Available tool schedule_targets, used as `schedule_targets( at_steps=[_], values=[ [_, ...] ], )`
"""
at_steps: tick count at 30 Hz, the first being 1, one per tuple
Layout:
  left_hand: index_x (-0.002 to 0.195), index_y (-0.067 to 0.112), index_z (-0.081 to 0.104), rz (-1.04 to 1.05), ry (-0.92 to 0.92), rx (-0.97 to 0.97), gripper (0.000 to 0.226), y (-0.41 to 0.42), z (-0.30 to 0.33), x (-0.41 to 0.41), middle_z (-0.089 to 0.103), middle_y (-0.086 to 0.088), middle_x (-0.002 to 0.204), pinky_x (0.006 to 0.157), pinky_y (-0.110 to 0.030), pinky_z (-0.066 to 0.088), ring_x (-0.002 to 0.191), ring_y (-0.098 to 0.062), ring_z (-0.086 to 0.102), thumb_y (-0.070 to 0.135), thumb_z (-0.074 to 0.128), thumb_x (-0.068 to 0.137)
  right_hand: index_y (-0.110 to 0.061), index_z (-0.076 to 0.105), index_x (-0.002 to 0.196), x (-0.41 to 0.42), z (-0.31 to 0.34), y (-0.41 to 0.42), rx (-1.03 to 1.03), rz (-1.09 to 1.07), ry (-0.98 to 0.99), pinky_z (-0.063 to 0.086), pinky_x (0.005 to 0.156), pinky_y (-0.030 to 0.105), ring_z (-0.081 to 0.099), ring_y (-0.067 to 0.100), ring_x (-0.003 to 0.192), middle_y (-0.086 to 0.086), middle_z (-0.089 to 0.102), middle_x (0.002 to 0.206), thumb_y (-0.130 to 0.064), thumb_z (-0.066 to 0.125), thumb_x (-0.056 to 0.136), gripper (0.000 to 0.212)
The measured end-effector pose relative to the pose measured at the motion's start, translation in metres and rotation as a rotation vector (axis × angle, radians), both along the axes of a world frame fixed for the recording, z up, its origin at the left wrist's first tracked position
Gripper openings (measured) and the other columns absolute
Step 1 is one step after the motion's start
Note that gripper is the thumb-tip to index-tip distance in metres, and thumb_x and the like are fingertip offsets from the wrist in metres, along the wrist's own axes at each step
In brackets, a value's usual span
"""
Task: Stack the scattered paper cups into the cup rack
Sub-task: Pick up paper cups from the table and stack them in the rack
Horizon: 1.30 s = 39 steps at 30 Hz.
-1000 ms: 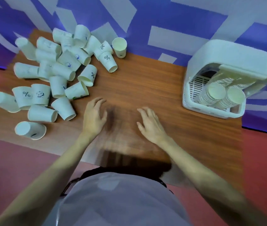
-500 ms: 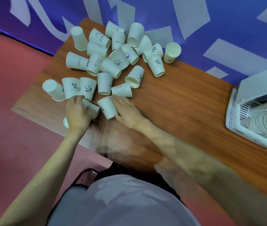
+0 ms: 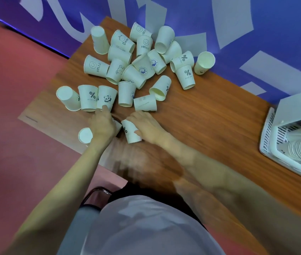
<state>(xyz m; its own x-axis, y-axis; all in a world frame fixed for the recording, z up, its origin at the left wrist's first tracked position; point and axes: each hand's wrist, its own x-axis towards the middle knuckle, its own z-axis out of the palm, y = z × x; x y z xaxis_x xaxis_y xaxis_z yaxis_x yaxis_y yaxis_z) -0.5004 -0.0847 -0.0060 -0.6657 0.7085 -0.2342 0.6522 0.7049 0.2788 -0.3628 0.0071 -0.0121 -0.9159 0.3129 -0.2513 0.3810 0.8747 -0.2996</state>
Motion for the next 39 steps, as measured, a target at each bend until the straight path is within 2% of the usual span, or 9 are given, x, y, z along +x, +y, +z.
schedule_targets(
  at_steps=[8, 12, 15, 17, 23, 29, 31, 34, 39],
  values=[
    [0.107, -0.008, 0.051, -0.143, 0.024, 0.081, 0.029, -0.007, -0.001, 0.043, 0.055, -0.032, 0.102, 0.069, -0.049, 0.037, 0.091, -0.045, 0.051, -0.009, 0.047, 0.078, -0.01, 0.066, 0.103, 0.075, 0.004, -0.002, -0.24, -0.326, 0.103, 0.04, 0.092, 0.035, 0.052, 0.024, 0.094, 0.006, 0.062, 0.096, -0.008, 0.057, 0.091, 0.015],
    [0.101, -0.01, 0.054, -0.194, -0.072, 0.154, 0.025, -0.001, 0.009, 0.075, 0.06, -0.032, 0.096, 0.069, -0.048, 0.04, 0.089, -0.046, 0.054, -0.011, 0.047, 0.077, -0.005, 0.069, 0.102, 0.137, 0.009, 0.007, -0.291, -0.529, 0.168, 0.043, 0.086, 0.037, 0.054, 0.026, 0.091, 0.011, 0.064, 0.093, -0.01, 0.06, 0.09, 0.016],
    [0.1, -0.004, 0.06, -0.206, -0.185, 0.167, 0.021, 0.008, 0.013, 0.105, 0.065, -0.023, 0.102, 0.078, -0.046, 0.048, 0.096, -0.04, 0.058, -0.005, 0.05, 0.081, -0.006, 0.07, 0.1, 0.188, 0.013, 0.013, -0.26, -0.668, 0.21, 0.043, 0.083, 0.038, 0.055, 0.028, 0.091, 0.011, 0.065, 0.092, -0.009, 0.061, 0.089, 0.015],
    [0.095, -0.001, 0.064, -0.261, -0.222, 0.202, 0.02, 0.017, 0.017, 0.128, 0.068, -0.018, 0.099, 0.078, -0.044, 0.049, 0.095, -0.036, 0.06, -0.004, 0.049, 0.082, -0.006, 0.071, 0.098, 0.222, 0.017, 0.016, -0.231, -0.767, 0.259, 0.043, 0.081, 0.04, 0.055, 0.029, 0.089, 0.011, 0.066, 0.091, -0.007, 0.062, 0.087, 0.014],
    [0.097, 0.007, 0.07, -0.596, -0.323, 0.313, 0.019, 0.059, 0.033, 0.204, 0.071, -0.013, 0.099, 0.076, -0.039, 0.052, 0.091, -0.034, 0.064, 0.001, 0.058, 0.083, -0.003, 0.07, 0.093, 0.32, 0.04, 0.015, -0.048, -1.032, 0.471, 0.042, 0.078, 0.04, 0.057, 0.03, 0.082, 0.012, 0.065, 0.086, -0.004, 0.065, 0.085, 0.009],
    [0.099, 0.008, 0.071, -0.926, -0.346, 0.453, 0.016, 0.118, 0.062, 0.298, 0.071, -0.009, 0.099, 0.082, -0.037, 0.045, 0.097, -0.031, 0.059, 0.007, 0.063, 0.085, 0.0, 0.067, 0.094, 0.413, 0.072, 0.02, 0.343, -1.261, 0.674, 0.044, 0.08, 0.038, 0.059, 0.033, 0.088, 0.015, 0.066, 0.09, -0.005, 0.062, 0.088, 0.009],
    [0.098, 0.009, 0.071, -1.014, -0.379, 0.527, 0.014, 0.139, 0.076, 0.331, 0.071, -0.007, 0.098, 0.082, -0.037, 0.046, 0.096, -0.028, 0.059, 0.01, 0.063, 0.087, 0.0, 0.068, 0.095, 0.442, 0.08, 0.026, 0.482, -1.335, 0.723, 0.042, 0.081, 0.033, 0.059, 0.033, 0.087, 0.016, 0.066, 0.089, -0.008, 0.06, 0.091, 0.012],
    [0.094, 0.008, 0.073, -1.098, -0.409, 0.651, 0.012, 0.169, 0.095, 0.38, 0.071, -0.006, 0.093, 0.082, -0.036, 0.048, 0.091, -0.026, 0.062, 0.01, 0.065, 0.085, 0.0, 0.069, 0.097, 0.48, 0.089, 0.039, 0.637, -1.405, 0.717, 0.04, 0.08, 0.031, 0.057, 0.036, 0.083, 0.017, 0.066, 0.088, -0.01, 0.059, 0.091, 0.015],
    [0.09, 0.006, 0.075, -1.156, -0.414, 0.724, 0.012, 0.207, 0.111, 0.44, 0.07, -0.01, 0.087, 0.077, -0.031, 0.044, 0.086, -0.029, 0.062, 0.01, 0.067, 0.082, -0.002, 0.071, 0.099, 0.519, 0.09, 0.066, 0.711, -1.423, 0.675, 0.042, 0.078, 0.039, 0.055, 0.038, 0.084, 0.018, 0.064, 0.089, -0.012, 0.057, 0.092, 0.019]
  ],
)
